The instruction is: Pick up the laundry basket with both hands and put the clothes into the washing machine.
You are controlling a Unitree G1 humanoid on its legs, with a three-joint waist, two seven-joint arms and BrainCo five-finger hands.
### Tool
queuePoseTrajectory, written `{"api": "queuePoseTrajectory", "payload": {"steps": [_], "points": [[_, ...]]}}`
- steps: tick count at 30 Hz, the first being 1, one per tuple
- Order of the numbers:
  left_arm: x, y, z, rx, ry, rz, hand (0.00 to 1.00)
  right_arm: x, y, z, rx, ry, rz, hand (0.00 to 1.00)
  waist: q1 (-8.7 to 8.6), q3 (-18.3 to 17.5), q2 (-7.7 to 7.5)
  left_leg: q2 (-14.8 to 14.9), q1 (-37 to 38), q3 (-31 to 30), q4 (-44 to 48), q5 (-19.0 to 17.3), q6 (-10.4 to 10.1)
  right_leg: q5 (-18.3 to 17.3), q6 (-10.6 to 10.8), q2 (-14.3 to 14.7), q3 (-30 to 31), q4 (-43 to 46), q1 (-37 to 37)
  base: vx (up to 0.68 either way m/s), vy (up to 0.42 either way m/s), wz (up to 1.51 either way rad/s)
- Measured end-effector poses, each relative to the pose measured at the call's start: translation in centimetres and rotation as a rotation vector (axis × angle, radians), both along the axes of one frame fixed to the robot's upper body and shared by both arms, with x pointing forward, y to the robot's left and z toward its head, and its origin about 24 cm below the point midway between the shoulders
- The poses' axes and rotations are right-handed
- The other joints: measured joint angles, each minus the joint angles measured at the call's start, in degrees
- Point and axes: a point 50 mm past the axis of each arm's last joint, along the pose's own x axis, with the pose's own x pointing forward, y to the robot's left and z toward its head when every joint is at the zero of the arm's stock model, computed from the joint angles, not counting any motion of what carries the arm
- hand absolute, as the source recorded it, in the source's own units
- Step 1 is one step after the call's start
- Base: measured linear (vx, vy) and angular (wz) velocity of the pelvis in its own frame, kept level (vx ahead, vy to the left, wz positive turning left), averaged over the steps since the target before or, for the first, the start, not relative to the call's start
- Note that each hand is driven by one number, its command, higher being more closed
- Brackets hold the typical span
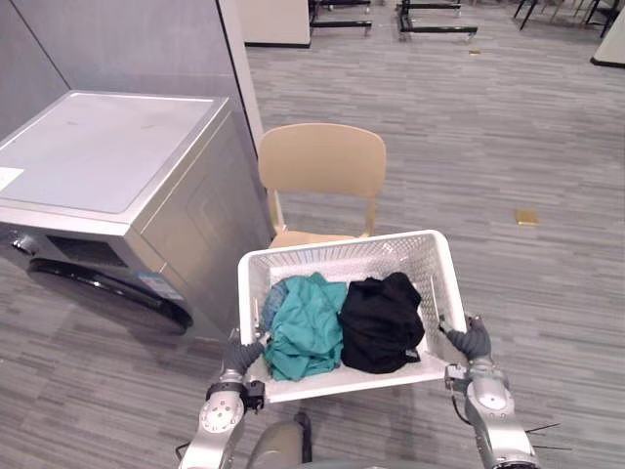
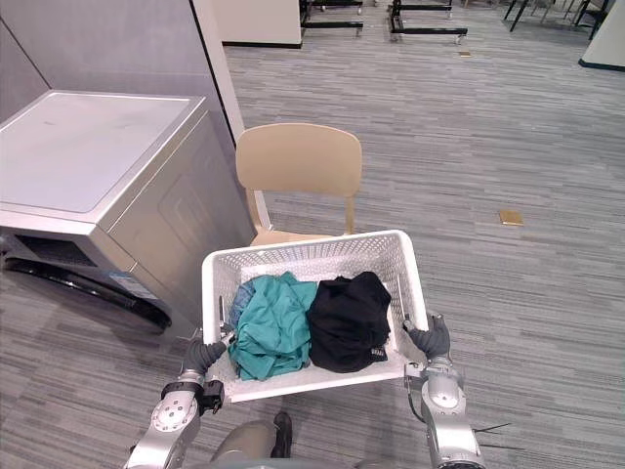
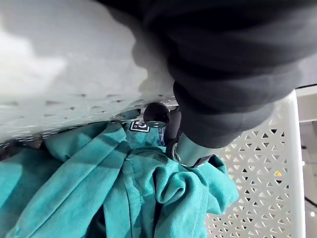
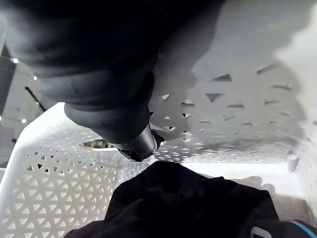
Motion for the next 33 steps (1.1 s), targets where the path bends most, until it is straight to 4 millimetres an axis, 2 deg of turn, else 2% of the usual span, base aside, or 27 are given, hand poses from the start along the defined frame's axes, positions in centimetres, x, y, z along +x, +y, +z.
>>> {"api": "queuePoseTrajectory", "payload": {"steps": [2, 4, 5, 8, 9, 11, 13, 15, 18, 22, 23, 24, 27, 31, 33], "points": [[1.3, -0.2, 0.6, 0.014, -0.028, -0.015, 1.00, 0.9, -0.1, 0.2, -0.010, -0.008, -0.012, 1.00, -0.08, 0.95, 0.11, 0.57, -2.65, -0.03, -0.69, 1.52, -0.28, 0.02, -0.04, 0.74, 0.45, 0.28, -3.13, -0.13, -0.030, -0.13], [4.5, -0.5, 2.3, 0.043, -0.108, -0.011, 1.00, 3.8, -0.2, 2.2, -0.036, -0.085, -0.019, 1.00, -0.21, 4.45, 0.90, 2.17, -8.47, -0.13, -0.57, 3.61, -0.49, 0.00, -0.10, 2.35, 1.13, 1.81, -9.54, -0.21, -0.050, -0.18], [5.4, -0.6, 3.0, 0.050, -0.136, -0.010, 1.00, 4.7, -0.2, 2.8, -0.041, -0.108, -0.020, 1.00, -0.27, 5.11, 1.04, 2.47, -10.41, -0.07, -0.67, 4.34, -0.48, 0.01, -0.10, 2.64, 1.24, 2.60, -12.08, -0.27, 0.001, -0.17], [10.1, -0.3, 7.1, 0.083, -0.285, 0.029, 1.00, 9.6, -0.1, 7.3, -0.059, -0.241, -0.021, 1.00, 0.01, 10.16, 1.27, 2.98, -16.07, 0.30, -4.71, 7.40, -0.77, 0.57, -0.61, 3.46, 2.68, 6.70, -22.18, -0.26, 0.039, -0.16], [10.9, -0.2, 7.8, 0.087, -0.305, 0.043, 1.00, 10.4, 0.1, 8.3, -0.057, -0.271, -0.019, 1.00, 0.09, 11.03, 1.32, 3.00, -16.89, 0.46, -4.85, 7.75, -0.76, 0.78, -0.43, 3.46, 2.89, 7.20, -23.36, -0.20, 0.050, -0.18], [13.6, 0.4, 11.3, 0.099, -0.406, 0.090, 1.00, 12.7, 0.8, 11.7, -0.042, -0.374, -0.014, 1.00, 1.02, 13.57, 1.36, 3.28, -19.30, 0.78, -4.48, 9.03, -0.24, 1.50, 0.63, 3.35, 3.66, 8.91, -26.77, -0.15, 0.037, -0.14], [14.9, 0.7, 13.6, 0.113, -0.470, 0.097, 1.00, 13.6, 1.1, 13.5, -0.032, -0.427, -0.023, 1.00, 1.69, 14.33, 1.32, 3.25, -20.78, 0.86, -3.74, 9.31, -0.36, 1.53, 0.69, 3.20, 3.99, 9.84, -28.33, -0.07, 0.020, -0.03], [16.5, 1.1, 16.9, 0.103, -0.555, 0.126, 1.00, 15.0, 1.9, 16.6, 0.003, -0.519, -0.023, 1.00, 2.49, 14.38, 1.32, 3.27, -23.94, 0.50, -2.18, 9.44, -0.17, 1.53, 0.70, 3.16, 3.62, 10.54, -30.80, -0.02, 0.015, 0.06], [17.8, 1.9, 20.0, 0.081, -0.628, 0.172, 1.00, 16.1, 2.8, 19.8, 0.039, -0.609, -0.021, 1.00, 3.05, 14.49, 1.25, 3.45, -26.87, -0.47, -0.46, 9.66, 0.12, 1.53, 0.72, 3.27, 2.35, 11.20, -32.50, 0.03, -0.008, 0.17], [18.4, 2.8, 21.8, 0.052, -0.667, 0.219, 1.00, 16.7, 3.9, 22.0, 0.059, -0.668, 0.000, 1.00, 3.17, 14.86, 1.13, 3.64, -28.28, -0.74, 0.90, 9.39, 0.42, 1.49, 0.65, 3.36, 1.06, 11.37, -32.86, 0.05, -0.024, 0.07], [18.7, 2.9, 22.6, 0.042, -0.683, 0.230, 1.00, 16.8, 4.1, 22.6, 0.068, -0.684, -0.002, 0.00, 3.19, 14.91, 1.04, 3.84, -29.12, -0.99, 1.24, 9.37, 0.41, 1.48, 0.62, 3.55, 0.87, 11.36, -33.32, 0.02, -0.016, 0.03], [18.8, 3.0, 23.0, 0.039, -0.688, 0.234, 0.00, 16.9, 4.2, 22.9, 0.075, -0.693, -0.004, 0.00, 3.26, 14.93, 1.02, 4.00, -29.65, -1.08, 1.55, 9.29, 0.50, 1.47, 0.61, 3.64, 0.80, 11.35, -33.65, 0.00, 0.000, 0.00], [19.6, 3.6, 24.7, 0.004, -0.702, 0.270, 0.00, 17.4, 4.8, 24.3, 0.122, -0.716, 0.001, 0.00, 2.95, 15.34, 0.85, 4.69, -31.96, -2.03, 2.77, 9.19, 0.54, 1.50, 0.58, 4.38, -0.11, 11.31, -34.85, 0.00, -0.007, 0.03], [19.9, 3.8, 24.4, -0.041, -0.666, 0.305, 0.00, 17.7, 5.0, 24.7, 0.212, -0.720, -0.003, 0.00, 3.21, 15.51, 0.61, 5.08, -32.49, -2.51, 2.67, 9.20, 0.52, 1.53, 0.51, 4.65, -0.86, 11.23, -34.95, 0.01, -0.013, 0.05], [20.1, 3.8, 24.5, -0.069, -0.659, 0.342, 0.00, 17.9, 5.8, 25.2, 0.253, -0.730, 0.010, 0.00, 3.25, 15.52, 0.58, 5.23, -32.83, -2.56, 2.25, 9.00, 0.23, 1.53, 0.50, 4.75, -1.23, 11.17, -35.32, 0.01, -0.027, 0.03]]}}
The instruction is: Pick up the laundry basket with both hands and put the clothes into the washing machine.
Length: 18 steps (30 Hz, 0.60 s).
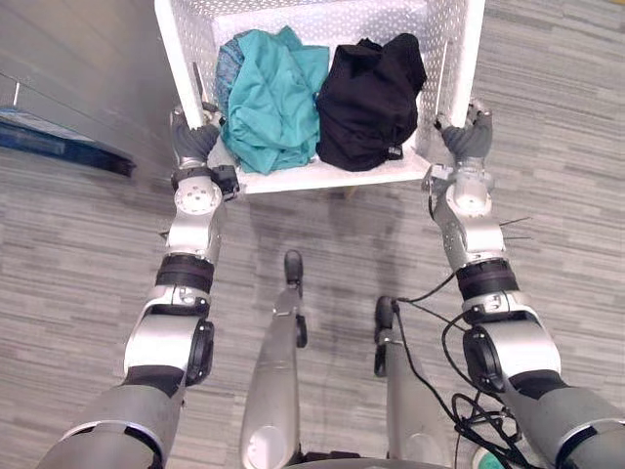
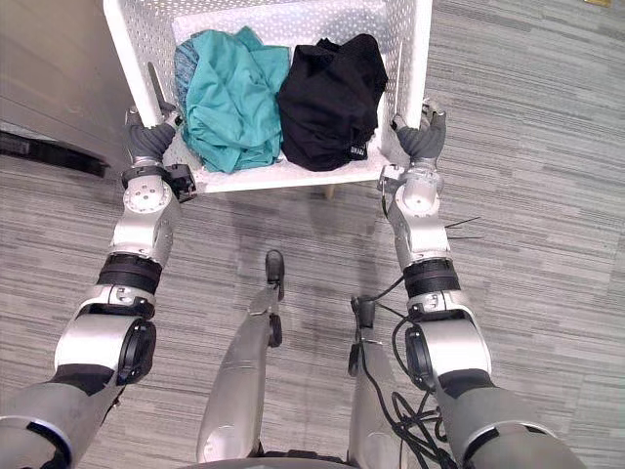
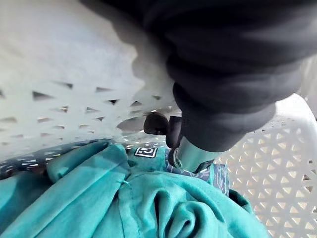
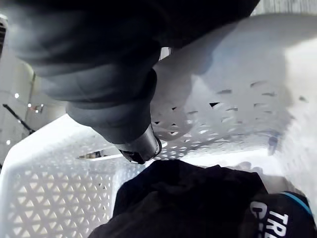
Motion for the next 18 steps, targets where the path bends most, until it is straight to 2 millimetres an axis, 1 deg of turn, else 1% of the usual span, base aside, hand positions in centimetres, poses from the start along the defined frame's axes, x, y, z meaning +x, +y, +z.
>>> {"api": "queuePoseTrajectory", "payload": {"steps": [2, 3, 5, 6, 8, 11, 13, 18], "points": [[0.2, 0.1, 0.6, -0.011, -0.001, 0.008, 0.00, 0.1, 0.2, 1.1, 0.018, -0.029, 0.008, 0.00, -0.07, 0.01, -0.02, 0.20, -1.00, 0.11, -0.56, 0.12, -0.09, 0.08, -0.12, 0.05, -0.68, -0.17, -0.89, 0.01, -0.022, 0.10], [0.3, 0.2, 1.1, -0.023, -0.016, 0.010, 0.00, 0.1, 0.3, 1.7, 0.029, -0.055, 0.012, 0.00, -0.16, 0.19, -0.32, 0.51, -1.58, 0.17, -0.52, 0.36, -0.22, 0.20, -0.27, 0.26, -1.10, -0.51, -0.98, 0.02, -0.014, 0.10], [0.4, 0.1, 2.0, -0.030, -0.037, 0.013, 0.00, 0.1, 0.6, 2.7, 0.054, -0.095, 0.026, 0.00, 0.31, 0.69, -1.21, 0.86, -1.70, 0.10, -0.51, 0.58, -0.08, 0.51, -0.73, 0.56, -1.33, -0.80, -0.94, 0.04, -0.031, 0.03], [0.4, 0.1, 2.4, -0.038, -0.049, 0.021, 0.00, 0.1, 0.7, 3.3, 0.063, -0.115, 0.030, 0.00, 0.57, 0.71, -1.26, 0.90, -1.89, -0.12, -0.53, 0.67, -0.21, 0.52, -0.74, 0.61, -1.88, -0.94, -0.94, 0.04, -0.041, 0.03], [0.5, -0.2, 2.7, -0.046, -0.054, 0.021, 0.00, 0.1, 0.8, 3.6, 0.073, -0.129, 0.037, 0.00, 1.18, 0.71, -1.26, 1.03, -1.89, -0.14, -0.64, 0.79, -0.36, 0.51, -0.74, 0.70, -2.11, -1.04, -0.93, 0.04, -0.042, 0.03], [0.5, 0.0, 3.3, -0.045, -0.070, 0.028, 0.00, 0.0, 1.5, 3.8, 0.094, -0.156, 0.060, 0.00, 1.22, 0.71, -1.26, 1.12, -1.86, -0.26, -0.74, 0.93, -0.54, 0.51, -0.74, 0.80, -2.34, -1.05, -0.84, 0.04, -0.035, 0.03], [0.5, 0.1, 3.7, -0.048, -0.080, 0.030, 0.00, 0.0, 1.4, 3.7, 0.108, -0.154, 0.062, 0.00, 1.15, 0.71, -1.26, 1.10, -1.70, -0.25, -0.85, 0.98, -0.59, 0.51, -0.74, 0.74, -2.34, -1.05, -0.67, 0.03, -0.015, 0.03], [0.5, 0.1, 3.8, -0.023, -0.080, 0.022, 0.00, 0.0, 1.4, 2.4, 0.119, -0.130, 0.066, 0.00, 1.20, 0.72, -1.29, 1.04, 0.34, 0.16, -2.97, 1.64, -0.98, 0.51, -0.75, 0.61, -2.33, -1.04, 0.24, 0.00, 0.000, 0.00]]}}
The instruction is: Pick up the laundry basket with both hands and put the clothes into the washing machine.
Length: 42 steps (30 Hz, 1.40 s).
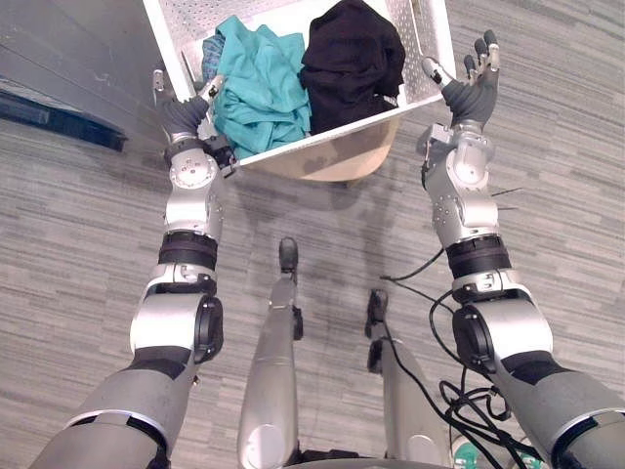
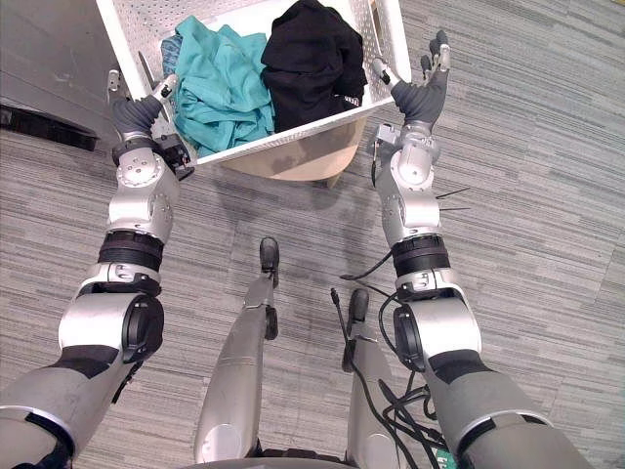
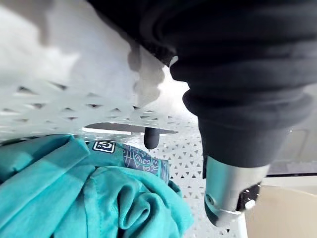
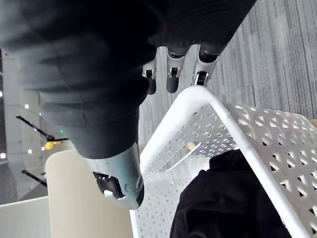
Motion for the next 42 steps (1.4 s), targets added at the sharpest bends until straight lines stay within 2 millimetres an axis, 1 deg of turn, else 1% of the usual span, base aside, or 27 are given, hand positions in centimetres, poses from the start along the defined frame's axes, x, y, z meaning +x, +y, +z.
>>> {"api": "queuePoseTrajectory", "payload": {"steps": [3, 4, 6, 9, 11, 13, 16, 18, 19, 21, 23, 25, 27, 28, 29, 30, 31, 32, 33, 34, 35, 36, 37, 39, 40, 42], "points": [[0.0, 0.0, 0.1, 0.017, 0.000, -0.004, 0.00, -0.1, -0.1, -1.3, 0.000, 0.020, 0.005, 0.00, -0.03, 0.00, -0.05, 0.00, 1.65, 0.59, -1.99, 0.41, -0.31, 0.00, 0.00, -0.06, 0.01, -0.20, 0.67, 0.00, 0.000, 0.00], [0.0, -0.1, 0.3, 0.047, -0.003, -0.009, 0.00, -0.3, -0.1, -2.0, 0.002, 0.028, 0.007, 0.00, -0.21, -0.01, -0.05, 0.04, 2.32, 1.06, -2.98, 0.48, -0.41, 0.01, -0.02, -0.09, 0.01, -0.59, 1.04, 0.00, 0.000, 0.00], [0.0, 0.1, 0.5, 0.073, -0.005, -0.010, 0.00, -0.4, -0.3, -2.3, -0.001, 0.028, 0.010, 0.00, -0.33, -0.01, -0.06, 0.20, 2.50, 1.66, -3.49, 0.69, -0.38, 0.06, -0.09, -0.10, 0.02, -0.88, 1.11, 0.00, 0.000, 0.00], [-0.2, 0.6, 0.9, 0.134, -0.010, 0.018, 0.00, -1.1, -0.4, -3.1, -0.039, 0.024, 0.011, 0.00, -0.56, -0.01, -0.06, 0.34, 2.55, 2.16, -3.60, 1.52, 0.45, 0.07, -0.10, -0.10, 0.10, -0.99, 1.20, 0.01, -0.005, 0.01], [-0.5, 1.5, 1.3, 0.166, -0.023, 0.056, 0.00, -2.0, -0.9, -3.7, -0.104, 0.006, -0.006, 0.00, -0.58, -0.01, -0.07, 0.34, 2.76, 2.20, -3.59, 1.72, 0.44, 0.07, -0.10, -0.10, 0.09, -0.99, 1.41, 0.03, -0.022, 0.02], [-0.8, 1.8, 1.4, 0.169, -0.044, 0.072, 0.00, -2.8, -1.0, -4.3, -0.148, -0.005, -0.008, 0.00, -0.64, 0.02, -0.13, 0.34, 3.37, 2.31, -3.63, 1.72, 0.43, 0.07, -0.10, -0.11, 0.19, -0.99, 1.91, 0.03, -0.024, -0.02], [-1.8, 2.7, 2.3, 0.186, -0.125, 0.113, 0.00, -3.8, -1.4, -5.4, -0.185, -0.003, -0.014, 0.00, -1.11, 0.22, -0.71, 0.37, 5.34, 2.82, -4.55, 1.71, 0.40, 0.06, -0.10, -0.12, 0.60, -1.05, 3.08, 0.01, -0.024, -0.07], [-2.7, 4.5, 3.1, 0.216, -0.168, 0.180, 0.00, -4.6, -2.3, -6.2, -0.180, -0.005, -0.034, 0.00, -1.56, 0.09, -1.23, 0.22, 6.60, 3.50, -6.68, 1.97, -0.29, 0.04, -0.15, -0.20, 0.92, -2.11, 3.50, -0.02, -0.017, -0.12], [-2.8, 4.9, 3.3, 0.228, -0.172, 0.193, 0.00, -4.9, -2.6, -6.3, -0.178, -0.007, -0.040, 0.00, -1.60, 0.12, -1.32, 0.19, 6.78, 3.66, -7.21, 2.19, -0.33, 0.04, -0.15, -0.19, 1.11, -2.40, 3.50, -0.01, -0.007, -0.11], [-3.1, 5.7, 3.0, 0.262, -0.155, 0.224, 0.00, -5.5, -4.5, -7.5, -0.179, 0.018, -0.085, 0.00, -1.58, 0.13, -1.38, 0.13, 7.03, 3.68, -7.88, 2.61, -0.25, 0.29, -0.45, -0.12, 1.23, -2.86, 3.57, 0.00, -0.003, -0.03], [-3.3, 6.2, 2.2, 0.255, -0.136, 0.235, 0.00, -6.0, -5.6, -8.3, -0.168, 0.041, -0.111, 0.00, -1.63, 0.13, -1.45, 0.04, 7.41, 3.66, -8.02, 3.14, 0.38, 0.29, -0.45, -0.10, 1.07, -2.86, 3.94, 0.03, -0.017, 0.04], [-3.7, 6.7, 1.2, 0.247, -0.121, 0.248, 0.00, -6.3, -6.1, -8.9, -0.165, 0.053, -0.123, 0.00, -1.76, 0.16, -1.58, -0.05, 8.25, 3.63, -8.40, 3.21, 0.45, 0.29, -0.45, -0.10, 0.92, -2.90, 4.65, 0.05, -0.028, 0.04], [-4.8, 6.7, 0.0, 0.265, -0.130, 0.239, 0.00, -7.2, -6.6, -9.3, -0.166, 0.048, -0.139, 0.00, -1.64, 0.16, -1.59, -0.13, 9.14, 3.53, -8.60, 3.21, 0.45, 0.28, -0.45, -0.10, 0.63, -2.92, 5.45, 0.05, -0.034, 0.05], [-5.4, 6.3, -1.2, 0.264, -0.135, 0.223, 0.00, -7.8, -7.0, -9.6, -0.173, 0.048, -0.153, 0.00, -1.57, 0.16, -1.59, -0.18, 9.72, 3.32, -8.60, 3.20, 0.44, 0.27, -0.45, -0.11, 0.37, -2.91, 6.10, 0.06, -0.034, 0.11], [-6.0, 5.7, -2.9, 0.249, -0.118, 0.203, 0.00, -8.4, -7.4, -10.3, -0.191, 0.068, -0.169, 0.00, -1.53, 0.16, -1.58, -0.29, 10.56, 2.93, -8.63, 3.18, 0.43, 0.23, -0.46, -0.14, -0.05, -2.92, 7.24, 0.06, -0.032, 0.14], [-6.4, 5.4, -3.9, 0.237, -0.105, 0.191, 0.00, -8.7, -7.6, -10.6, -0.193, 0.077, -0.175, 0.00, -1.54, 0.16, -1.59, -0.35, 11.00, 2.72, -8.63, 3.16, 0.42, 0.20, -0.48, -0.16, -0.17, -2.89, 7.77, 0.07, -0.019, 0.23], [-7.2, 4.5, -6.4, 0.202, -0.067, 0.163, 0.00, -9.5, -8.0, -11.4, -0.196, 0.098, -0.188, 0.00, -1.53, 0.13, -1.64, -0.68, 12.27, 2.20, -8.71, 2.99, 0.25, -0.30, -0.82, -0.31, -0.34, -2.80, 9.28, 0.10, -0.010, 0.33], [-8.1, 3.6, -9.1, 0.159, -0.015, 0.139, 0.00, -10.3, -8.3, -12.5, -0.198, 0.133, -0.206, 0.00, -1.50, -0.03, -2.00, -1.42, 13.69, 2.07, -8.71, 2.65, 0.11, -1.76, -0.65, -0.99, -0.61, -2.54, 10.98, 0.10, -0.011, 0.34], [-8.7, 3.2, -10.6, 0.137, 0.022, 0.132, 0.00, -10.7, -8.4, -13.2, -0.201, 0.154, -0.210, 0.00, -1.44, -0.16, -2.23, -1.68, 14.33, 1.99, -8.71, 2.05, -0.22, -2.41, -0.58, -1.21, -0.72, -2.34, 11.63, 0.08, -0.017, 0.28], [-9.8, 2.9, -13.0, 0.105, 0.086, 0.125, 0.00, -11.3, -8.4, -14.3, -0.205, 0.192, -0.211, 0.00, -1.38, -0.37, -2.57, -2.00, 15.45, 1.84, -8.68, 1.42, -0.32, -3.25, -0.64, -1.54, -1.11, -1.75, 12.59, 0.05, -0.029, 0.26], [-11.8, 2.3, -16.8, 0.068, 0.208, 0.105, 0.00, -12.5, -8.4, -16.3, -0.194, 0.263, -0.215, 0.00, -1.41, -0.72, -2.91, -2.70, 17.15, 1.34, -8.66, 0.84, -0.40, -4.67, -0.70, -2.08, -1.80, -0.75, 14.25, 0.05, -0.020, 0.29], [-13.1, 2.2, -18.9, 0.053, 0.278, 0.091, 0.00, -13.4, -8.4, -17.7, -0.190, 0.315, -0.211, 0.00, -1.39, -1.20, -3.18, -3.24, 18.01, 1.03, -8.65, 0.59, -0.54, -5.47, -0.90, -2.24, -2.10, -0.42, 15.07, 0.05, -0.017, 0.31], [-14.0, 2.1, -20.1, 0.042, 0.322, 0.082, 0.00, -13.9, -8.4, -18.6, -0.190, 0.352, -0.205, 0.00, -1.41, -1.49, -3.44, -3.45, 18.58, 0.76, -8.65, 0.46, -0.65, -6.16, -1.00, -2.38, -2.42, -0.31, 15.81, 0.06, -0.019, 0.34], [-17.4, 2.3, -24.7, 0.016, 0.509, 0.052, 0.00, -16.3, -8.3, -22.8, -0.212, 0.536, -0.182, 0.00, -1.38, -4.30, -4.25, -4.26, 20.23, -0.50, -8.77, 0.10, -0.77, -7.63, -1.36, -2.94, -4.10, -0.09, 18.19, 0.11, -0.043, 0.39], [-18.2, 2.5, -25.7, 0.006, 0.552, 0.052, 0.00, -16.8, -8.2, -23.7, -0.214, 0.576, -0.173, 0.00, -1.38, -4.86, -4.46, -4.54, 20.84, -0.76, -8.76, -0.04, -0.74, -7.92, -1.20, -3.13, -4.42, -0.09, 19.05, 0.15, -0.048, 0.38], [-21.3, 2.6, -29.4, -0.027, 0.726, 0.034, 0.00, -18.9, -7.5, -26.9, -0.245, 0.729, -0.130, 0.00, -1.37, -7.41, -4.62, -5.83, 23.52, -2.13, -8.73, -0.43, -0.62, -8.69, -0.62, -4.20, -6.42, -0.49, 23.00, 0.15, -0.042, 0.43]]}}
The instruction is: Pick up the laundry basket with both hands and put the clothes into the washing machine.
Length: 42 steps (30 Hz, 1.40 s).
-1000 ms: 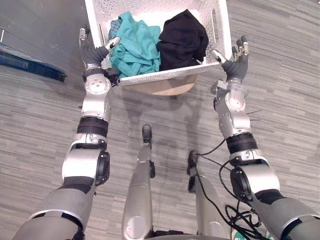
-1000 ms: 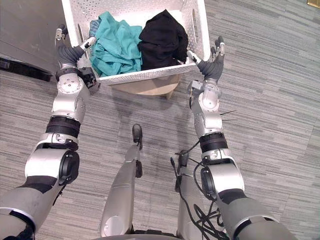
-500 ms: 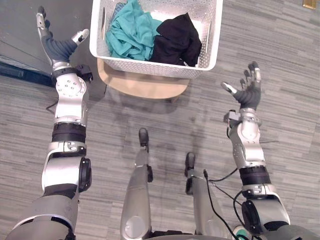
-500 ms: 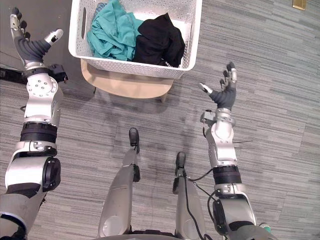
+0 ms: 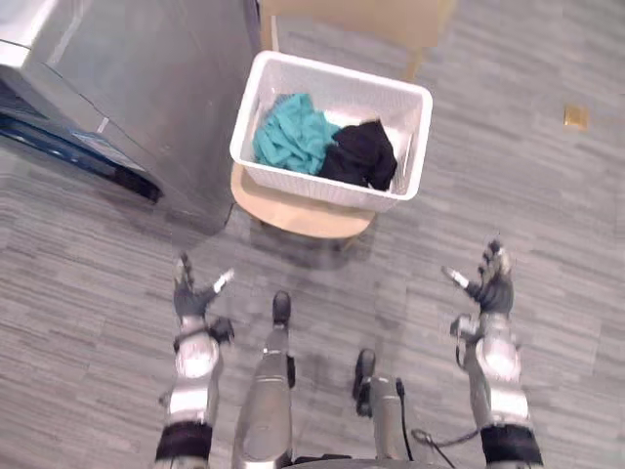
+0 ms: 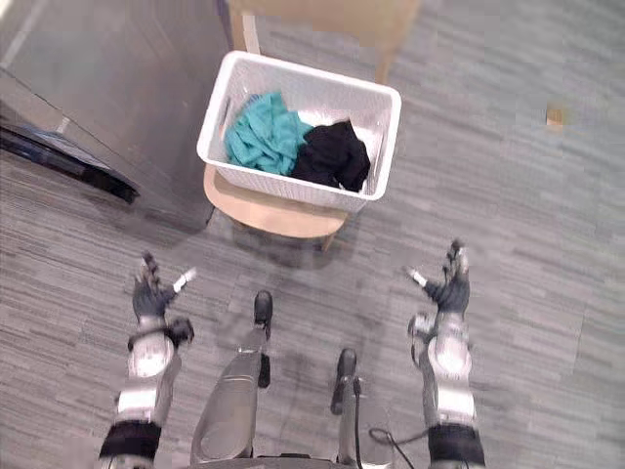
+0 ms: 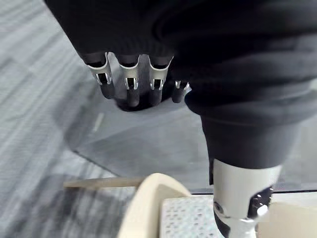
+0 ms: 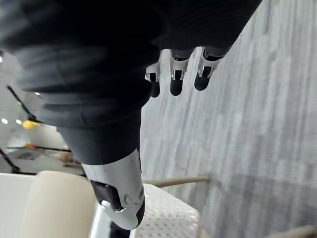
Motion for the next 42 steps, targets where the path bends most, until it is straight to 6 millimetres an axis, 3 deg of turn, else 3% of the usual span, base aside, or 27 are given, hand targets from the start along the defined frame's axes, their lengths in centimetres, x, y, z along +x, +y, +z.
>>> {"api": "queuePoseTrajectory", "payload": {"steps": [3, 9, 10, 12, 14, 18, 21, 22, 23, 24, 25, 26, 27, 28, 30, 32, 34, 36, 37, 40, 41, 42], "points": [[-3.2, -0.3, -3.4, -0.051, 0.177, -0.003, 0.00, -1.8, 1.0, -2.6, 0.009, 0.130, 0.052, 0.00, -0.08, -3.77, 0.28, -1.36, 2.43, -2.26, -0.14, -0.09, 0.06, -0.83, 0.22, -0.71, -2.92, -1.53, 4.36, 0.10, -0.040, 0.44], [-5.6, -1.5, -6.0, -0.105, 0.319, -0.018, 0.00, -3.7, 1.6, -5.7, 0.045, 0.284, 0.060, 0.00, -0.10, -6.72, 0.93, -3.87, 4.29, -8.34, -1.07, 0.10, -0.11, -2.81, 0.40, -1.30, -11.07, -2.47, 10.36, 0.03, -0.048, 0.69], [-5.5, -1.8, -6.2, -0.108, 0.330, -0.032, 0.00, -4.1, 1.7, -6.3, 0.049, 0.318, 0.061, 0.00, -0.22, -6.77, 0.92, -3.91, 4.10, -6.98, -1.10, -0.26, -0.03, -3.01, 0.65, -1.88, -13.02, -2.70, 11.26, 0.03, -0.002, 0.86], [-5.5, -2.1, -6.5, -0.111, 0.351, -0.051, 0.00, -4.7, 1.5, -7.2, 0.054, 0.369, 0.053, 0.00, -0.53, -7.03, 0.63, -2.05, 2.67, 3.56, -0.25, -0.93, 0.85, -2.57, 1.22, -2.39, -16.82, -4.46, 12.73, 0.05, 0.011, 0.93], [-5.5, -2.6, -6.8, -0.117, 0.374, -0.066, 0.00, -5.1, 1.3, -8.3, 0.057, 0.448, 0.057, 0.00, -1.01, -7.54, 0.65, 1.05, 0.49, 21.01, 4.92, -2.17, 4.82, -2.01, 2.24, -4.02, -19.13, -4.32, 13.36, 0.18, 0.058, 0.69], [-5.4, -1.7, -6.9, -0.078, 0.400, -0.076, 0.00, -3.5, 2.2, -8.0, 0.062, 0.440, 0.095, 0.00, -1.86, -7.31, 0.11, -0.52, 0.30, 22.57, 7.15, -5.04, 6.84, 2.46, 4.12, -5.49, -18.38, -6.35, 14.52, 0.20, 0.141, 0.15], [-6.0, -1.0, -7.1, -0.057, 0.425, -0.075, 0.00, -2.7, 3.0, -7.8, 0.071, 0.424, 0.128, 0.00, -1.63, -7.24, 0.17, -1.19, 0.15, 21.73, 14.04, -12.68, 7.05, 4.37, 5.29, -8.13, -16.51, -0.07, 14.87, 0.16, 0.210, 0.06], [-6.2, -0.9, -7.1, -0.056, 0.428, -0.074, 0.00, -2.8, 3.1, -7.9, 0.074, 0.425, 0.129, 0.00, -1.69, -7.24, 0.18, -1.28, 0.34, 21.22, 14.73, -13.74, 7.15, 4.54, 5.04, -9.04, -15.69, 3.26, 13.88, 0.20, 0.254, 0.34], [-6.4, -0.9, -7.2, -0.052, 0.436, -0.078, 0.00, -2.7, 3.2, -7.8, 0.084, 0.422, 0.136, 0.00, -1.83, -7.18, 0.39, -2.15, 1.25, 20.17, 14.88, -15.29, 7.36, 6.36, 2.23, -11.16, -14.45, 12.26, 11.04, 0.19, 0.213, 0.50], [-6.7, -0.9, -7.3, -0.051, 0.446, -0.079, 0.00, -2.9, 3.4, -7.9, 0.081, 0.428, 0.154, 0.00, -1.96, -6.80, 1.04, -2.87, 3.16, 18.78, 13.31, -15.56, 7.63, 10.37, -3.66, -12.15, -11.16, 21.54, 6.77, 0.24, 0.259, 0.59], [-6.9, -0.8, -7.3, -0.046, 0.452, -0.082, 0.00, -3.0, 3.5, -7.9, 0.079, 0.430, 0.161, 0.00, -2.27, -6.37, 1.71, -3.31, 4.31, 17.63, 12.15, -15.56, 7.62, 9.40, -3.99, -11.46, -8.49, 25.68, 4.71, 0.25, 0.219, 0.74], [-7.2, -0.6, -7.4, -0.038, 0.463, -0.086, 0.00, -3.0, 4.1, -7.9, 0.074, 0.431, 0.196, 0.00, -3.13, -6.19, 1.60, -3.76, 7.05, 16.20, 8.95, -15.56, 7.63, 5.10, -3.77, -8.24, -4.29, 31.55, 1.11, 0.28, 0.179, 0.82], [-7.4, -0.5, -7.4, -0.027, 0.471, -0.091, 0.00, -2.9, 4.6, -7.8, 0.070, 0.420, 0.227, 0.00, -3.52, -5.40, 2.86, -4.14, 9.82, 14.63, 6.35, -15.39, 7.39, 1.54, -3.83, -4.28, -2.23, 33.67, -1.89, 0.28, 0.158, 0.79], [-7.4, -0.5, -7.4, -0.022, 0.473, -0.095, 0.00, -2.8, 4.8, -7.6, 0.071, 0.409, 0.239, 0.00, -3.50, -5.27, 3.06, -4.41, 10.98, 13.58, 5.78, -15.12, 7.10, 0.21, -3.81, -2.61, -1.68, 33.53, -3.09, 0.27, 0.120, 0.74], [-6.9, -0.9, -7.4, -0.015, 0.468, -0.122, 0.00, -2.8, 5.3, -7.1, 0.066, 0.377, 0.281, 0.00, -3.64, -5.17, 3.09, -6.77, 13.68, 9.05, 6.16, -15.10, 7.01, -3.08, -3.04, 2.63, 0.76, 27.74, -7.59, 0.26, 0.077, 0.97], [-5.9, -1.5, -7.1, -0.009, 0.447, -0.156, 0.00, -2.8, 5.1, -7.1, 0.062, 0.377, 0.281, 0.00, -5.03, -5.23, 2.92, -9.16, 15.10, 4.78, 6.10, -15.13, 7.05, -3.21, -2.39, 5.38, 4.82, 19.61, -9.30, 0.26, 0.016, 1.42], [-5.6, -2.0, -7.1, -0.006, 0.444, -0.187, 0.00, -2.9, 5.2, -7.1, 0.059, 0.381, 0.288, 0.00, -4.91, -5.48, 2.35, -11.38, 16.91, 1.47, 5.76, -15.09, 7.29, -1.36, -4.57, 4.66, 6.21, 15.37, -10.03, 0.29, -0.028, 1.49], [-5.5, -2.5, -7.2, -0.019, 0.437, -0.189, 0.00, -3.0, 5.5, -6.9, 0.061, 0.366, 0.300, 0.00, -4.81, -5.62, 2.28, -12.61, 17.93, -0.40, 7.26, -16.03, 5.80, 1.60, -4.41, 3.11, 4.15, 10.35, -8.47, 0.38, -0.086, 1.38], [-5.6, -2.5, -7.2, -0.020, 0.437, -0.182, 0.00, -2.7, 6.0, -6.7, 0.058, 0.356, 0.327, 0.00, -4.74, -5.61, 2.46, -12.64, 16.50, -0.22, 11.51, -17.26, 3.89, 5.12, -5.46, 2.67, 2.80, 7.74, -6.93, 0.39, -0.102, 1.01], [-6.3, -3.0, -7.1, -0.056, 0.414, -0.147, 0.00, -1.6, 7.2, -5.4, 0.042, 0.285, 0.394, 0.00, -2.66, -5.56, 2.90, -9.77, 8.59, 4.26, 29.70, -19.20, 1.07, 5.82, -6.65, 3.35, 1.27, 2.47, -1.56, 0.28, -0.083, 0.34], [-6.0, -3.0, -7.0, -0.058, 0.397, -0.143, 0.00, -0.9, 7.7, -4.9, 0.035, 0.259, 0.419, 0.00, -1.62, -5.58, 2.93, -6.38, 7.07, 7.41, 33.47, -22.13, 2.46, 5.76, -6.90, 3.89, 2.03, 1.49, 0.33, 0.27, -0.048, -0.24], [-6.0, -3.1, -7.0, -0.059, 0.399, -0.147, 0.00, -0.4, 8.1, -4.6, 0.027, 0.243, 0.437, 0.00, -1.63, -5.61, 3.01, -4.29, 6.62, 7.52, 33.28, -23.40, 2.31, 5.76, -6.90, 3.96, 2.50, 0.94, 1.13, 0.30, -0.044, -0.35]]}}
